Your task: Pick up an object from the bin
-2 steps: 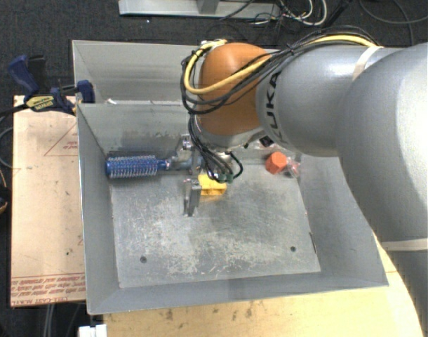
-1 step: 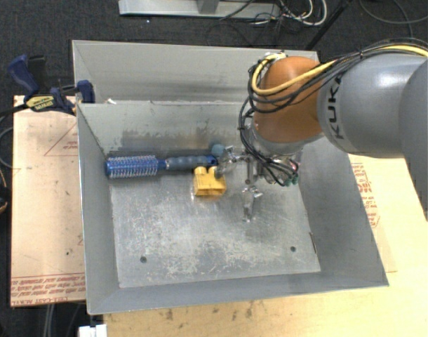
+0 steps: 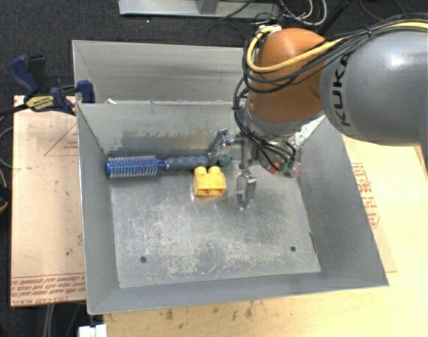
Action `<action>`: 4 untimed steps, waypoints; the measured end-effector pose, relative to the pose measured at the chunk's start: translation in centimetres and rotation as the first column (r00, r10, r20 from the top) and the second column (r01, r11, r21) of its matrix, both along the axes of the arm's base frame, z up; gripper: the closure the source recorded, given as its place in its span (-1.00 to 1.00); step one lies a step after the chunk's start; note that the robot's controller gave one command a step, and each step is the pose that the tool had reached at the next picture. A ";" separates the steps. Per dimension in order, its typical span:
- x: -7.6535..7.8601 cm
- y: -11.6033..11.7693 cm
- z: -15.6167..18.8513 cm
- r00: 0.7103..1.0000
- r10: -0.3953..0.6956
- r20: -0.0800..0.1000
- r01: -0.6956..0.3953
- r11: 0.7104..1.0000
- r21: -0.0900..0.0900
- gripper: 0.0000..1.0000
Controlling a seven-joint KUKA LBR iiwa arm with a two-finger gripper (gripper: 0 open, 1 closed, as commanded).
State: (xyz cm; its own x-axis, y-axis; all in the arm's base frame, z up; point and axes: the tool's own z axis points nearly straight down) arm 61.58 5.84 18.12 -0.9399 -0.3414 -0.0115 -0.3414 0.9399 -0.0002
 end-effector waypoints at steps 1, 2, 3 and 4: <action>0.9 3.2 2.7 0.998 0.064 -0.004 -0.064 0.998 -0.001 -1.00; 2.4 1.0 -7.0 0.913 0.408 -0.005 -0.408 0.913 -0.002 -1.00; 4.1 -0.5 -10.7 0.841 0.541 0.000 -0.541 0.841 -0.002 -1.00; 1.5 1.8 -8.1 0.745 0.667 -0.007 -0.667 0.745 -0.004 -1.00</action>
Offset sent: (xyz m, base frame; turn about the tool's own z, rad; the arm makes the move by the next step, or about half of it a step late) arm 0.0079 0.0302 0.0255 -0.0647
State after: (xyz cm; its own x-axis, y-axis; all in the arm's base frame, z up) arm 63.08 7.63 10.04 -0.4731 -0.8810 -0.0038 -0.8810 0.4731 -0.0012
